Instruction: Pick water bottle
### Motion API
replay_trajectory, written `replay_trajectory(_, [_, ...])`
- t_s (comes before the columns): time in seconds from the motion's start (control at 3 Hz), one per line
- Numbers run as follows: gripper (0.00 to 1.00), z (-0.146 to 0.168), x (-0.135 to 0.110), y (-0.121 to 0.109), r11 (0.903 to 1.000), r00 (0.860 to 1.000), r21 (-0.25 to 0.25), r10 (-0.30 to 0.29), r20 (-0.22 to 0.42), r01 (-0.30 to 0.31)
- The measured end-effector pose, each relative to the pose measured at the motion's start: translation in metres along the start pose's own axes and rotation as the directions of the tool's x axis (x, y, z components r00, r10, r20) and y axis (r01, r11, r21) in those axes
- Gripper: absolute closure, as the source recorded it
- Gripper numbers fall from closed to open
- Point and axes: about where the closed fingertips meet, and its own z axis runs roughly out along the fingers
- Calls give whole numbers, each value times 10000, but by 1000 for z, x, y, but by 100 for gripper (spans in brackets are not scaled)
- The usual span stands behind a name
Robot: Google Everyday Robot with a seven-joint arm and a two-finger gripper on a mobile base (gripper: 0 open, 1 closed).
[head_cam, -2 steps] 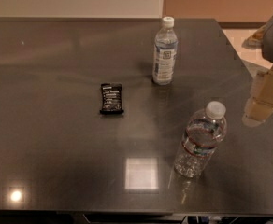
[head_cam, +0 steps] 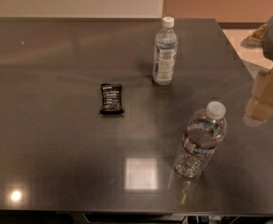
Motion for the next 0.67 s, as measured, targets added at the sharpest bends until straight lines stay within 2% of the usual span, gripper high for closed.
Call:
replay_trajectory(0.33, [0, -5, -8, 9, 9981, 9969, -380, -468, 635, 493])
replay_trajectory(0.67, [0, -3, -18, 30, 9883, 9834, -1014, -978, 1526, 1140])
